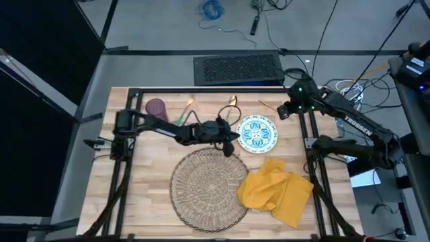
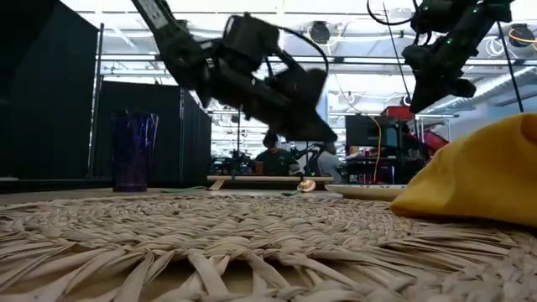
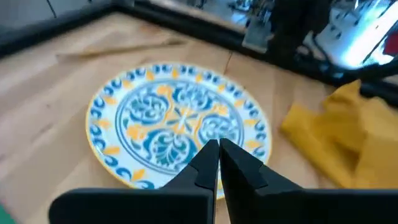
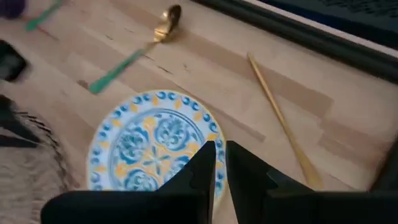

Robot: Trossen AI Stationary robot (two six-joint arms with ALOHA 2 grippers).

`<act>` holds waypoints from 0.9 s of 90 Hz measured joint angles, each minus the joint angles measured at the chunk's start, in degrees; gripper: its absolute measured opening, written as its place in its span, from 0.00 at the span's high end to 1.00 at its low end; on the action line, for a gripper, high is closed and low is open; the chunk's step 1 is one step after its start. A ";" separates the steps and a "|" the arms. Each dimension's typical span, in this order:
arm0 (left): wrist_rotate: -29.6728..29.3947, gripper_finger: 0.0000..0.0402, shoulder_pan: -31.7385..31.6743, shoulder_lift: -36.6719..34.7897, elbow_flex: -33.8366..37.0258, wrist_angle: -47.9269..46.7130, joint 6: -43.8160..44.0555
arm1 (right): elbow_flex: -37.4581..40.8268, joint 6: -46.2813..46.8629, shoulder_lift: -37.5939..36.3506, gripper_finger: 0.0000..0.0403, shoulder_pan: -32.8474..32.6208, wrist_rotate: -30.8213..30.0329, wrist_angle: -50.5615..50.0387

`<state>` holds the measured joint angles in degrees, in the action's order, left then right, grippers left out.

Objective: Set table place
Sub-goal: Put the white patterned plate to the center of the brown placemat

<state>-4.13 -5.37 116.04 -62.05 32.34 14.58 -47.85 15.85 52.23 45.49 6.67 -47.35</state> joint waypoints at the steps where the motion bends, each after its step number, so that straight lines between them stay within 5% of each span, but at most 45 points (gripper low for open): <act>1: -0.08 1.00 0.00 0.30 -0.20 0.08 -0.04 | 0.09 0.01 0.00 0.94 -0.11 0.15 0.22; 44: -0.61 1.00 -0.02 7.38 -8.09 -6.13 -0.08 | 4.50 3.62 4.33 0.93 -3.99 0.89 5.19; 81: 0.60 1.00 -0.17 9.46 -10.79 -13.46 1.21 | 4.63 3.44 6.25 0.77 -3.80 -1.35 9.19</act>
<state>-3.53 -5.53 125.50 -72.84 18.88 15.80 -43.22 19.29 58.47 41.69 5.32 -38.16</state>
